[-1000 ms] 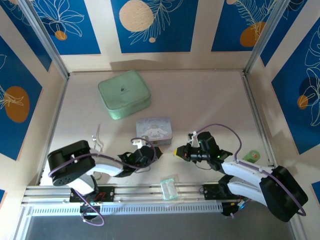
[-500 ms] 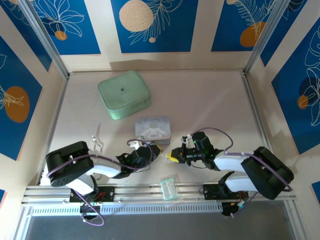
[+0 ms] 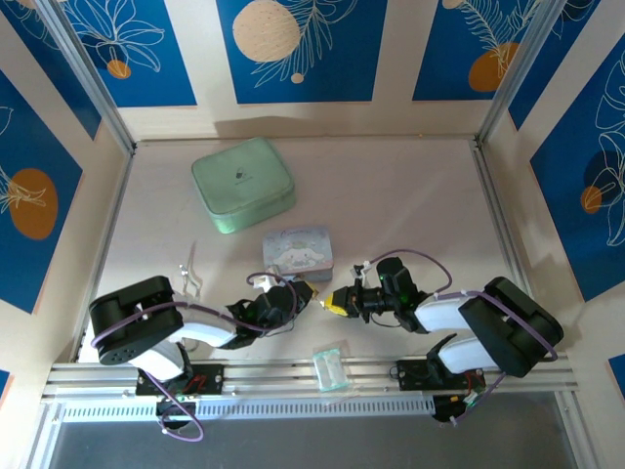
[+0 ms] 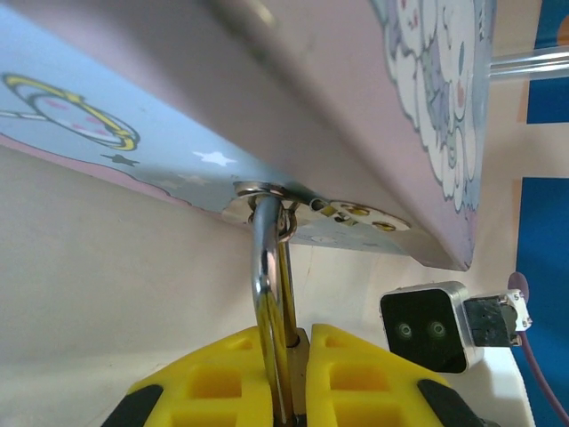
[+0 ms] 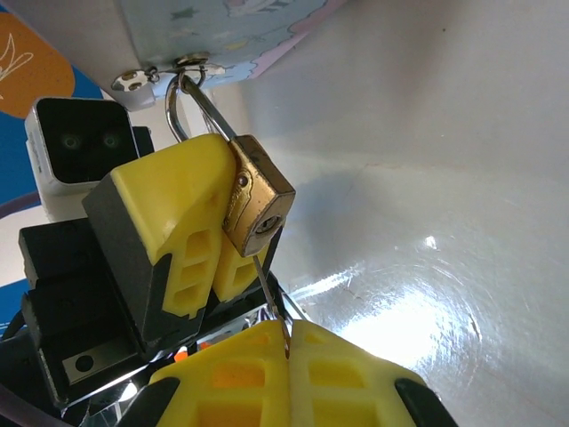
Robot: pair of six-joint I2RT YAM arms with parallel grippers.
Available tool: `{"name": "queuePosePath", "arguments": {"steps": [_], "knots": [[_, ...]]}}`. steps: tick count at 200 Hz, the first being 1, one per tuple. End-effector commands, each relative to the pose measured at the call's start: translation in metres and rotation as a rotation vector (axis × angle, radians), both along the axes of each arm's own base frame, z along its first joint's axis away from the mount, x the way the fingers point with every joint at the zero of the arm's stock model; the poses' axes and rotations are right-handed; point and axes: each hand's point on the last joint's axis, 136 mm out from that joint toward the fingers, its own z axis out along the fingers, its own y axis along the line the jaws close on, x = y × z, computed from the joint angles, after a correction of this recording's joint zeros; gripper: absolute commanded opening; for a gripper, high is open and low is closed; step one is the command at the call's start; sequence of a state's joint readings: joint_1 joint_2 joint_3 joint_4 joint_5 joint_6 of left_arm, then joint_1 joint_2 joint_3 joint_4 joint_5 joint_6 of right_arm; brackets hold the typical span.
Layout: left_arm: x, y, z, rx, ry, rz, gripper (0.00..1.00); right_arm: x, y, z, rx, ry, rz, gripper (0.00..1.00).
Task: Unlock a padlock with a key
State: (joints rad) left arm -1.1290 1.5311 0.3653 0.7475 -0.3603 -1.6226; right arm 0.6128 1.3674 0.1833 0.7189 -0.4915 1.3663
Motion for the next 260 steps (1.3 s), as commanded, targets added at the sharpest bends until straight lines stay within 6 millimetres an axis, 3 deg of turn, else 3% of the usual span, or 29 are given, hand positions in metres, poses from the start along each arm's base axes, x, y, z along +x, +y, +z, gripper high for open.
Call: {"name": "queuePosePath", "arguments": {"steps": [1,59,171,260], "knots": [[0.005,-0.006,0.022,-0.108,-0.033,0.029,0.0,0.002,-0.001,0.004,0.023,0.003,0.0,0.0],[0.006,-0.009,0.034,-0.137,-0.046,0.021,0.0,0.008,0.003,0.008,0.032,-0.005,0.016,0.0],[0.007,-0.006,0.032,-0.115,-0.038,0.04,0.0,0.002,0.001,0.0,0.03,0.008,0.011,0.0],[0.004,-0.018,0.036,-0.171,-0.027,0.003,0.0,0.028,0.015,0.01,0.118,-0.024,-0.002,0.0]]}}
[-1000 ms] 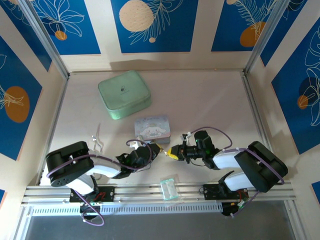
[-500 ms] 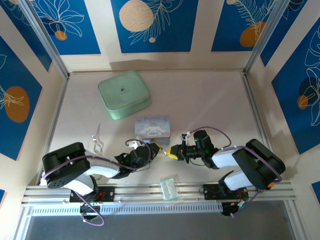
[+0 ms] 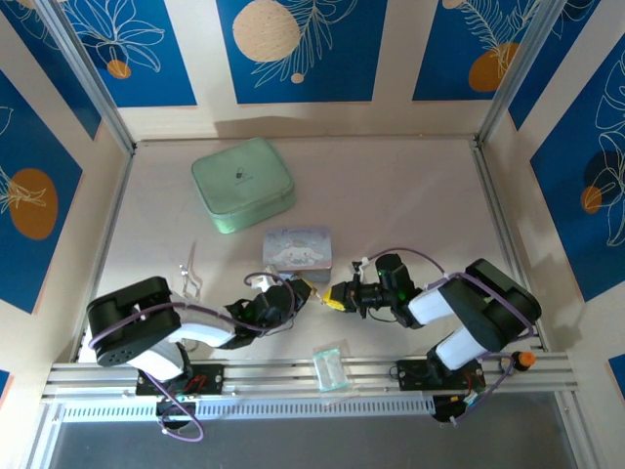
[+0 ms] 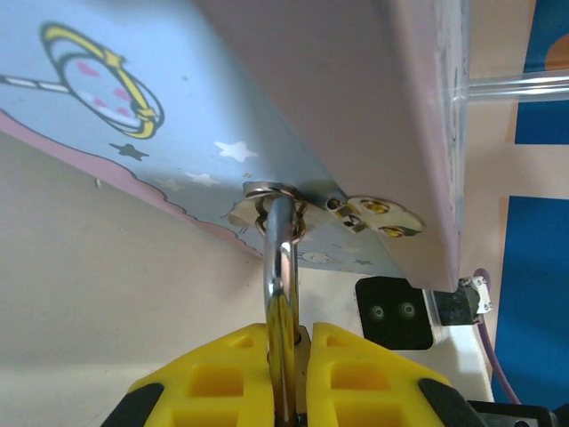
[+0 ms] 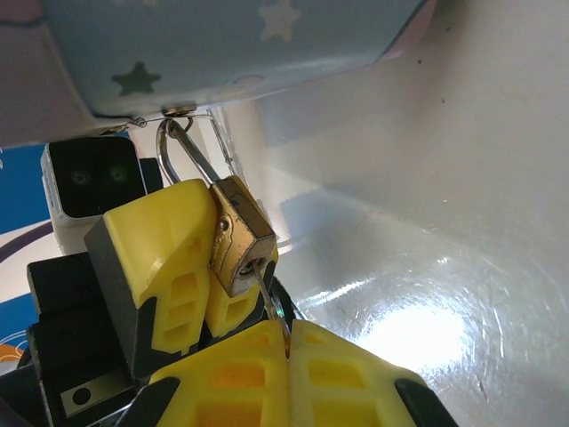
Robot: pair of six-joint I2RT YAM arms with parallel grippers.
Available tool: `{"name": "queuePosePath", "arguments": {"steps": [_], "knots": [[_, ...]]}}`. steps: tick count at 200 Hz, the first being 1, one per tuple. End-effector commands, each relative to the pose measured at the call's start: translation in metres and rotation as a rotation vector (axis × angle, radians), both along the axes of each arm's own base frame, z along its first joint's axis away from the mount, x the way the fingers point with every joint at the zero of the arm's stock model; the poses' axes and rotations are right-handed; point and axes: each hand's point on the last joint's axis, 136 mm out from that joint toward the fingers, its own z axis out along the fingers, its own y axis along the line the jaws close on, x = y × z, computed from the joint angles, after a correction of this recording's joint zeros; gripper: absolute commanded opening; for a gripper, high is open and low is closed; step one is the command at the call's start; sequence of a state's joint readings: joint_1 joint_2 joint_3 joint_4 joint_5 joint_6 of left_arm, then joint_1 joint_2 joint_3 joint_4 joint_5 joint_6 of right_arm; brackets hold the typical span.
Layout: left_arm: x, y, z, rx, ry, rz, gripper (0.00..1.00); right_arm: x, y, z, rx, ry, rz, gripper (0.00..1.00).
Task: Unlock a padlock with a key
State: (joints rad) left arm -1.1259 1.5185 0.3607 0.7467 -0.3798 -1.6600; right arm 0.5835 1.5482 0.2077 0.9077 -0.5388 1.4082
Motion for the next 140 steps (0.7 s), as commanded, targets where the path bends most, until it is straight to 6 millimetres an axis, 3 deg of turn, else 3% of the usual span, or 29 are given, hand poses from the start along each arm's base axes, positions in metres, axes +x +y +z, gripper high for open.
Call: {"name": "queuePosePath", "arguments": {"steps": [1,103,140], "knots": [[0.001,-0.021,0.033,-0.142,-0.04,-0.033,0.0,0.013,0.009,0.016,0.075,-0.048,0.001,0.0],[-0.002,-0.033,0.038,-0.2,-0.042,-0.074,0.0,0.023,0.014,0.002,0.125,-0.046,-0.001,0.0],[-0.007,-0.043,0.037,-0.199,-0.033,-0.1,0.0,0.029,0.017,0.011,0.143,-0.062,-0.012,0.0]]}}
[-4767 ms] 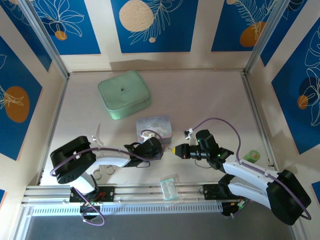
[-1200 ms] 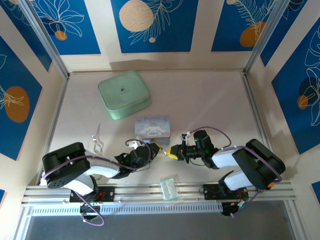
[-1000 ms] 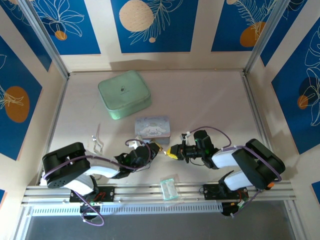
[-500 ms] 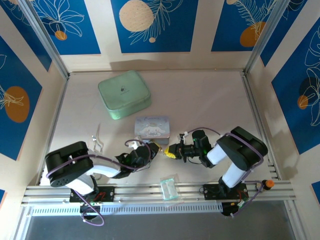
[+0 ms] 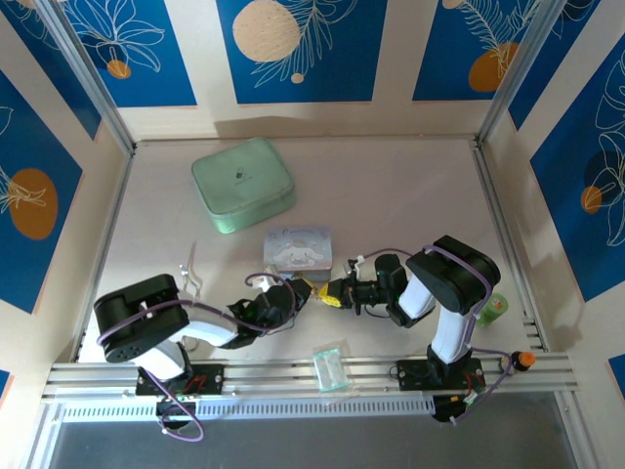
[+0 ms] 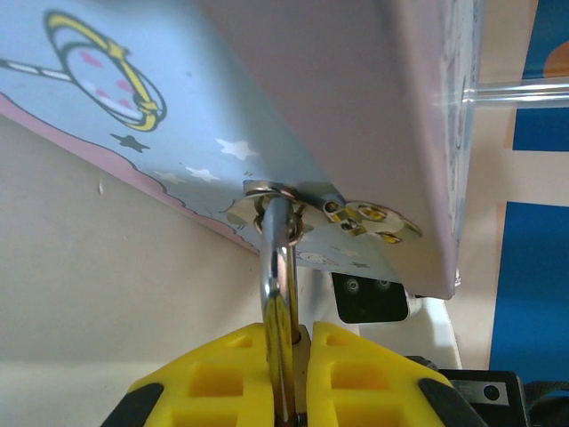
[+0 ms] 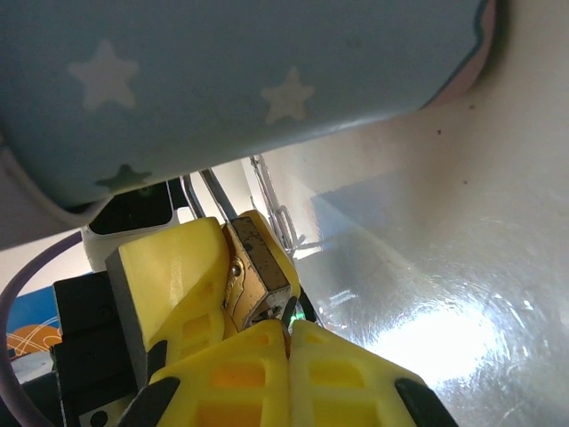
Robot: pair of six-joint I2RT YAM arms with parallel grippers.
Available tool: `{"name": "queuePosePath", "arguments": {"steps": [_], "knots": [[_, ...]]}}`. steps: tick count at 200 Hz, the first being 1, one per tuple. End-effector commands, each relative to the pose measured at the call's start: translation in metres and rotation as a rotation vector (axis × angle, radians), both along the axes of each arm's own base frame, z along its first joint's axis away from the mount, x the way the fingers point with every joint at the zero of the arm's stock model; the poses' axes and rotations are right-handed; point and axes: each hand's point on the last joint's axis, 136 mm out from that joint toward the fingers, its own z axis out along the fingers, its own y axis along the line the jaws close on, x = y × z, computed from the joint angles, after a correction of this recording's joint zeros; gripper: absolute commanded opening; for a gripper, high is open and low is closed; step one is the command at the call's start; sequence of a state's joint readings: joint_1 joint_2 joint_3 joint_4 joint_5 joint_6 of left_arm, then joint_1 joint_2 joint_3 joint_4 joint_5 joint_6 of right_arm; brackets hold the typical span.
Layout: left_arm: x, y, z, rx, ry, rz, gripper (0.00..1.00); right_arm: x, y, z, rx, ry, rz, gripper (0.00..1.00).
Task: Unlock a padlock with a key
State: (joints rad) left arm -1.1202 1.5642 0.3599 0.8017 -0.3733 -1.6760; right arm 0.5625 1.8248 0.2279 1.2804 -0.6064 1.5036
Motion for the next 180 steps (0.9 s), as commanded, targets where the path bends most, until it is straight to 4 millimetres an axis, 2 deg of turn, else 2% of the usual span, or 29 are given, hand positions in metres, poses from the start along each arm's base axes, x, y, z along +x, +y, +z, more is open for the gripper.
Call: {"name": "queuePosePath", "arguments": {"steps": [1,44,59,111,141,180], "knots": [[-0.009,-0.04,0.042,-0.18,-0.043,-0.105,0.0,0.016,0.007,0.017,0.045,-0.069,-0.028,0.0],[-0.012,-0.05,0.046,-0.198,-0.048,-0.123,0.0,0.025,0.008,0.032,0.074,-0.064,-0.081,0.0],[-0.012,-0.051,0.045,-0.194,-0.048,-0.124,0.0,0.027,0.006,0.033,0.061,-0.063,-0.105,0.05],[-0.006,-0.032,0.025,-0.125,-0.04,-0.055,0.0,0.022,-0.008,0.021,-0.075,-0.049,-0.181,0.17],[-0.007,-0.036,0.023,-0.123,-0.035,-0.065,0.0,0.019,-0.003,0.029,-0.1,-0.077,-0.181,0.22],[-0.006,-0.035,0.022,-0.126,-0.038,-0.059,0.0,0.017,-0.012,0.031,-0.157,-0.108,-0.2,0.23]]}}
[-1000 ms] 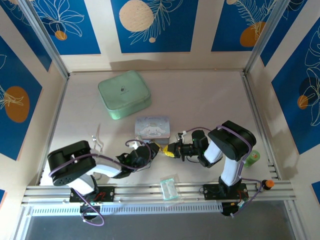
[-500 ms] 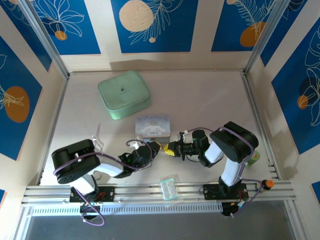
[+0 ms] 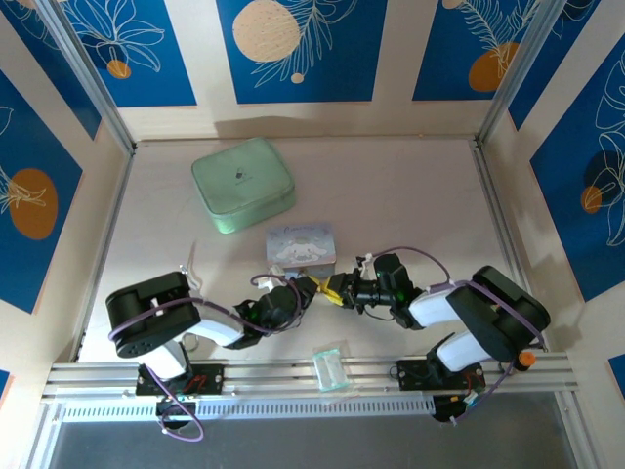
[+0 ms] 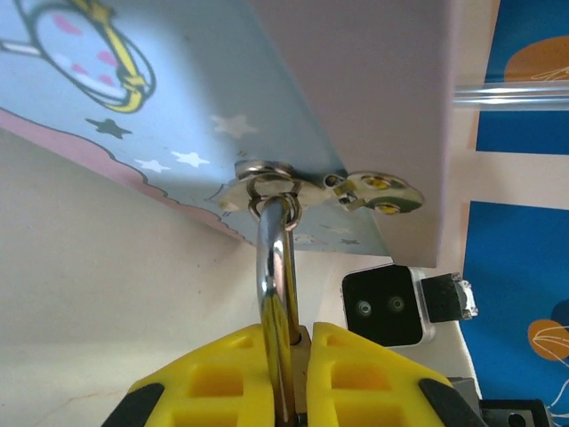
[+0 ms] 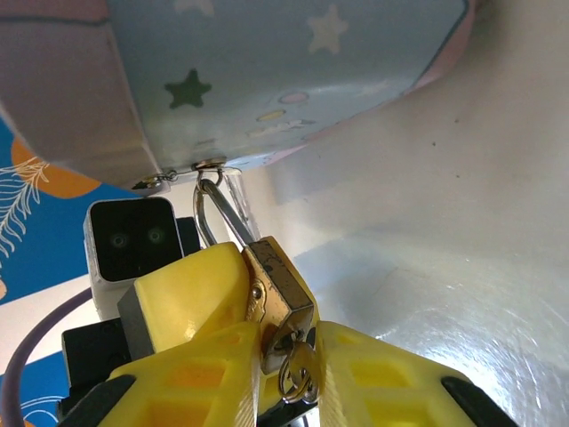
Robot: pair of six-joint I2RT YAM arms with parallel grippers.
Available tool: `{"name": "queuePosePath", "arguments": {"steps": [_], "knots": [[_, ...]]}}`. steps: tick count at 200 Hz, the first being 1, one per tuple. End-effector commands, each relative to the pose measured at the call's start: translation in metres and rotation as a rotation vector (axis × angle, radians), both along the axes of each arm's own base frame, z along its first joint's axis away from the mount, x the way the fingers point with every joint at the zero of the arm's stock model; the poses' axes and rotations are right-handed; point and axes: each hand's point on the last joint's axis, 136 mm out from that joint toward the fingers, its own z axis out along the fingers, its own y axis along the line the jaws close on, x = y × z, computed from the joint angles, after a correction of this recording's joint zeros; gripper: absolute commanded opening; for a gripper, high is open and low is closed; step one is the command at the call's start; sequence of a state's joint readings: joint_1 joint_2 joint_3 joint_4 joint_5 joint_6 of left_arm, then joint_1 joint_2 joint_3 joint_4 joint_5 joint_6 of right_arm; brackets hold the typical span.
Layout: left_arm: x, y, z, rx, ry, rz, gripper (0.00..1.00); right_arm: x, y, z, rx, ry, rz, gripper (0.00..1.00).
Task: Unlock a padlock with a key
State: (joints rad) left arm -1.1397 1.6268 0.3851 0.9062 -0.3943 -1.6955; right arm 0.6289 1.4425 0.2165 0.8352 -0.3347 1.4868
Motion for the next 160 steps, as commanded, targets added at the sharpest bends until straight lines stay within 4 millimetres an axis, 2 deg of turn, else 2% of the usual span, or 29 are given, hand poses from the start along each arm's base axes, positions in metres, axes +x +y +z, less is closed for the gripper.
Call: {"name": "queuePosePath", "arguments": {"steps": [1,32,60,79,101,160], "knots": [[-0.009,-0.019,0.013,-0.055,-0.014,-0.066,0.0,0.01,0.0,0.015,-0.027,-0.089,-0.02,0.23],[-0.006,-0.014,0.012,-0.056,-0.017,-0.044,0.0,-0.002,-0.011,0.013,-0.116,-0.099,-0.002,0.3],[-0.003,-0.013,0.014,-0.053,-0.025,-0.039,0.0,-0.015,-0.019,0.002,-0.181,-0.074,0.031,0.32],[-0.002,-0.014,0.015,-0.041,-0.028,-0.043,0.0,-0.019,-0.022,-0.004,-0.189,-0.057,0.034,0.24],[-0.002,-0.016,0.015,-0.043,-0.026,-0.048,0.0,-0.017,-0.021,0.0,-0.175,-0.081,0.025,0.12],[-0.003,-0.021,0.018,-0.073,-0.021,-0.062,0.0,-0.007,-0.013,0.008,-0.18,-0.112,0.044,0.07]]}}
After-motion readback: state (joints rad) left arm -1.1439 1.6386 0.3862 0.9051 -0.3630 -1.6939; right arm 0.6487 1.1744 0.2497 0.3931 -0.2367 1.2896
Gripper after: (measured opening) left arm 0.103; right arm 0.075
